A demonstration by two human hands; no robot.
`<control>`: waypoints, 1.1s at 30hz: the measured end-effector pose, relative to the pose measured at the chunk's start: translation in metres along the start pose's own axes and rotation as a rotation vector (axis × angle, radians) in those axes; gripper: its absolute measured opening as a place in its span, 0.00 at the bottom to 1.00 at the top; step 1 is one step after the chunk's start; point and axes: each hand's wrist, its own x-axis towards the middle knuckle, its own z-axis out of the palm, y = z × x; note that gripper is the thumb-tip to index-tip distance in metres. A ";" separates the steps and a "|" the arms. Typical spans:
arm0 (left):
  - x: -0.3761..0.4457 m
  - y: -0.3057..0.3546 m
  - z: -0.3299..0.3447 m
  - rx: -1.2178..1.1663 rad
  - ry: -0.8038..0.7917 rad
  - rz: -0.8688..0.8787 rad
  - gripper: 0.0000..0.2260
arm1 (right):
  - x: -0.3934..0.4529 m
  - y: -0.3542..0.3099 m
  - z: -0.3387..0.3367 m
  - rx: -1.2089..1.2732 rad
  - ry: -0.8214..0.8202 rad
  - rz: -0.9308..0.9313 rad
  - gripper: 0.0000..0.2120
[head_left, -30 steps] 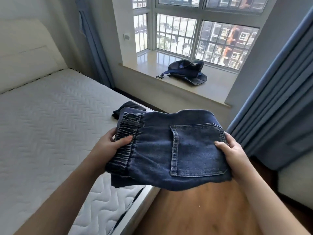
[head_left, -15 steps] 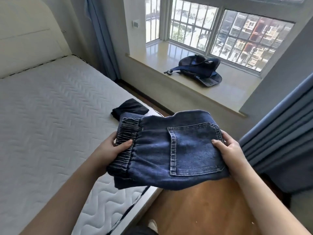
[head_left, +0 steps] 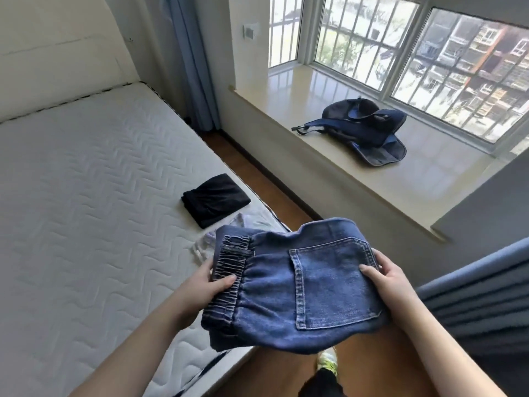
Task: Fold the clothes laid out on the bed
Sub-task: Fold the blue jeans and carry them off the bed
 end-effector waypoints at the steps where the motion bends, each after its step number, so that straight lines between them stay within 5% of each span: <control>1: 0.009 -0.004 0.013 -0.011 0.038 -0.004 0.20 | 0.018 0.004 -0.009 -0.004 -0.036 0.012 0.23; 12: 0.051 0.009 0.081 -0.164 0.396 0.020 0.19 | 0.173 -0.010 -0.042 -0.042 -0.359 0.054 0.20; 23: 0.040 -0.025 0.023 -0.293 0.692 0.006 0.18 | 0.225 -0.027 0.065 -0.109 -0.658 0.070 0.17; 33: 0.147 -0.059 -0.058 -0.183 0.733 -0.073 0.17 | 0.307 0.009 0.144 -0.187 -0.631 0.195 0.16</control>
